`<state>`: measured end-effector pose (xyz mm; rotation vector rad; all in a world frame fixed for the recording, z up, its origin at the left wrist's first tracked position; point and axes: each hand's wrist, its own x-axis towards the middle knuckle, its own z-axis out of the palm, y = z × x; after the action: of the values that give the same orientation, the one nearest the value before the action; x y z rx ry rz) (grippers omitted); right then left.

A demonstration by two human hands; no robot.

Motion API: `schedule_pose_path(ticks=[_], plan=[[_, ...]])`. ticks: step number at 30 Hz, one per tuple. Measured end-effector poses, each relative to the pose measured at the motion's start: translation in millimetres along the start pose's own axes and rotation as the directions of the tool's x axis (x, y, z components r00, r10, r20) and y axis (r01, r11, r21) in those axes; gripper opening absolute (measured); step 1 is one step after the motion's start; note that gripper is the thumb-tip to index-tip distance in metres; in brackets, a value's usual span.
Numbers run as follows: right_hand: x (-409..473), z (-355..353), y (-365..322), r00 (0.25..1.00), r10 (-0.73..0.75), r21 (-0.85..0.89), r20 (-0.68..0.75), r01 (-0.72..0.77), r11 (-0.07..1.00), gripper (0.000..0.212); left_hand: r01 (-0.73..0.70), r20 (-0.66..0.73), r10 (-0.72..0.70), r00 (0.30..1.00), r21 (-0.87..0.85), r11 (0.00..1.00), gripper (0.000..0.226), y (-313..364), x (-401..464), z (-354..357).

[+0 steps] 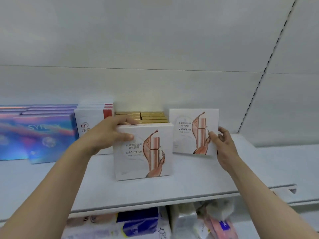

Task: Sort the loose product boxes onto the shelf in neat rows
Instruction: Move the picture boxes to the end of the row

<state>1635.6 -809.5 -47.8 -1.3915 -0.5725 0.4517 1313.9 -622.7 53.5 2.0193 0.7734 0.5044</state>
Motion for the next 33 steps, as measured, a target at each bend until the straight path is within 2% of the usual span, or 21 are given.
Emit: schedule_pose_path(ticks=[5,8,11,13,15,16,17,19,21,22,24,27,31,33], plan=[[52,1,1,0.991,0.021,-0.029,0.132,-0.017,0.999,0.030,0.090,-0.085,-0.097,0.992,-0.079,0.993,0.035,11,-1,24],[71,4,1,0.987,0.008,-0.047,0.162,-0.001,0.999,0.033,0.133,-0.132,-0.141,0.981,-0.069,0.989,0.034,19,0,41],[84,2,11,0.982,0.071,-0.090,0.173,-0.056,0.994,0.035,0.137,-0.161,-0.146,0.976,-0.068,0.988,0.030,26,2,56],[86,4,10,0.994,0.065,-0.198,0.092,-0.046,0.979,0.043,0.134,-0.162,-0.145,0.976,-0.072,0.988,0.029,32,5,65],[79,6,-1,0.998,-0.051,-0.316,-0.042,0.036,0.948,0.049,0.138,-0.153,-0.150,0.977,-0.091,0.986,0.029,38,11,75],[71,6,-10,0.993,-0.103,-0.304,-0.066,0.078,0.950,0.048,0.142,-0.145,-0.155,0.977,-0.097,0.985,0.029,42,15,81],[61,6,-19,0.993,-0.114,-0.244,-0.031,0.103,0.964,0.044,0.143,-0.138,-0.156,0.978,-0.101,0.985,0.029,46,19,86],[39,3,-33,0.972,-0.060,-0.108,0.229,0.086,0.990,0.039,0.108,-0.122,-0.119,0.985,-0.092,0.990,0.028,53,31,96],[21,-1,-39,0.880,0.019,-0.134,0.475,0.050,0.990,0.046,0.024,-0.111,-0.027,0.993,-0.028,0.999,0.026,58,45,105],[19,-4,-37,0.857,0.035,-0.168,0.514,0.060,0.984,0.049,-0.030,-0.112,0.032,0.993,0.028,0.999,0.026,60,52,110],[23,-11,-37,0.881,0.024,-0.181,0.473,0.071,0.981,0.050,-0.122,-0.130,0.153,0.980,0.223,0.967,0.033,57,65,116],[42,-26,-38,0.937,0.005,-0.155,0.350,0.053,0.987,0.050,-0.151,-0.197,0.303,0.932,0.551,0.821,0.063,44,77,116],[64,-38,-29,0.973,0.001,-0.138,0.232,0.032,0.990,0.050,-0.011,-0.210,0.221,0.952,0.703,0.711,0.083,17,80,110],[73,-34,-26,0.978,-0.040,-0.212,0.204,0.084,0.974,0.049,0.036,-0.211,0.182,0.960,0.741,0.671,0.086,7,81,111]])
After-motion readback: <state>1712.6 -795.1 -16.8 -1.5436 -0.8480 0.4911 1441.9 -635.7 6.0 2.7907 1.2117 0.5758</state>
